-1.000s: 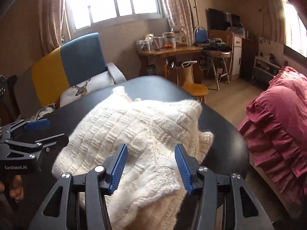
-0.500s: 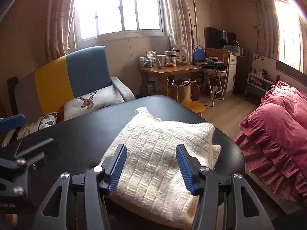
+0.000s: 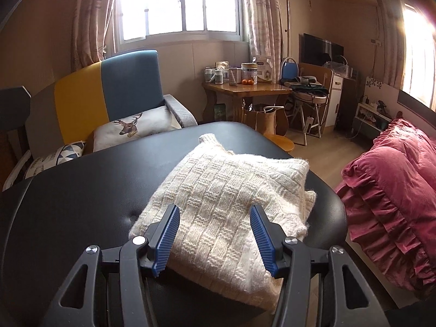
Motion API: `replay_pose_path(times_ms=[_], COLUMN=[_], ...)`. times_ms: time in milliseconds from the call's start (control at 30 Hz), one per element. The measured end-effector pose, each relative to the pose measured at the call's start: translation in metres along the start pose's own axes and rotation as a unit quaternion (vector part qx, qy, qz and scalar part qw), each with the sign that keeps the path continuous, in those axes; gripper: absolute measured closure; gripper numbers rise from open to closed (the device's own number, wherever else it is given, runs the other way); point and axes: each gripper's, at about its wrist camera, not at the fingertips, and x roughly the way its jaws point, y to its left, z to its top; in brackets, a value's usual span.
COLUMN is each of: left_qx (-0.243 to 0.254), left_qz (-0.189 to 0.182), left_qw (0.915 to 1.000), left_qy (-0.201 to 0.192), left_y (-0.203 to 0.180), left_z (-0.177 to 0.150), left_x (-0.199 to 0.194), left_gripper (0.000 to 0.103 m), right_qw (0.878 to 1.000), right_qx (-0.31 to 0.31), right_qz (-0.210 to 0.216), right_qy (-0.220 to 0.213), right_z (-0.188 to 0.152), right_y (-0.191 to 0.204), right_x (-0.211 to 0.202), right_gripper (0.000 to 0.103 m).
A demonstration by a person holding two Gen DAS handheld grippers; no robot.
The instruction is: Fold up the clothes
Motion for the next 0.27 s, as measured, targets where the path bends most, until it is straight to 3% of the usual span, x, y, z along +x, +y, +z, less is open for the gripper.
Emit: replay_pose_path(times_ms=[267], left_qx=[-0.018], left_qz=[0.024], left_qw=[0.9993], left_qy=[0.022], left_y=[0.012], left_z=[-0.006], left_x=[0.012], left_gripper=[0.004], right_qw=[1.0], right_qx=[-0.002], right_qz=[0.002], right_qy=[0.013], right_z=[-0.008], right_y=[0.002], right_x=[0.004], right_gripper=[0.048])
